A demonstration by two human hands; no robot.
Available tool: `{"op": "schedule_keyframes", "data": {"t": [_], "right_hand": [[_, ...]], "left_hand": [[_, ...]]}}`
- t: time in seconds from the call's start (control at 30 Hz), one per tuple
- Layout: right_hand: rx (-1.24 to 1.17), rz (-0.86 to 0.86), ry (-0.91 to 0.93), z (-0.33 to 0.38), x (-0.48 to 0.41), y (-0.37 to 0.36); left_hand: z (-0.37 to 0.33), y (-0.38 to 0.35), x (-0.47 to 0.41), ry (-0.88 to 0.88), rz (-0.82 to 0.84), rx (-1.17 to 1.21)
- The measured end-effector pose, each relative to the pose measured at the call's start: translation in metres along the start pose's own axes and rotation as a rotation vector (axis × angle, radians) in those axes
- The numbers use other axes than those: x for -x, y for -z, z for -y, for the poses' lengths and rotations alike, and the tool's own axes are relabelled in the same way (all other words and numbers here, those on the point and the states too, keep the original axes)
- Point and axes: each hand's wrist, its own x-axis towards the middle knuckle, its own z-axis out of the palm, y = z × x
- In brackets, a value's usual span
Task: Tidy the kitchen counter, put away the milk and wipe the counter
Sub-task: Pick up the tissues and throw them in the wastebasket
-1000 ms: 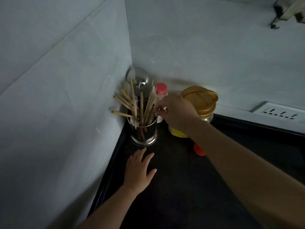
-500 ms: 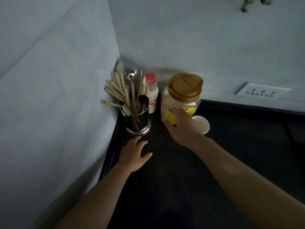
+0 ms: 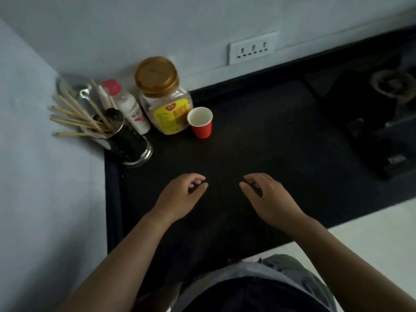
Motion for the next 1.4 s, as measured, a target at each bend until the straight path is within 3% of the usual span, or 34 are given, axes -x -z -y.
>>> {"op": "schedule_keyframes", "data": {"t": [0.13, 0.3, 0.53, 0.73, 1.07, 1.4], "right_hand": [[-0.097, -0.06, -0.017, -0.055, 0.059, 0.03], [-0.169, -0.28, -0.086, -0.148, 0.148, 0.067], [-0.348, -0.578, -0.355, -0.29, 0.273, 0.113], [-0.479, -0.793, -0.569, -0.363, 0.35, 0.125], [-0.615, -0.932, -0.771, -0.456, 0.375, 0.167], [-0.536, -1.073, -0.757, -0.588, 0.343, 0.352]], "left_hand": [[-0.064, -0.047, 0.03, -0.121, 0.12, -0.017], [-0.145, -0.129, 0.061, -0.179, 0.257, 0.119], [-0.274, -0.273, 0.08, -0.345, 0.492, 0.093], [-0.375, -0.358, 0.082, -0.511, 0.641, 0.025], [-0.481, -0.471, 0.05, -0.593, 0.857, -0.092], [-0.681, -0.585, -0.037, -0.742, 0.901, -0.061]]}}
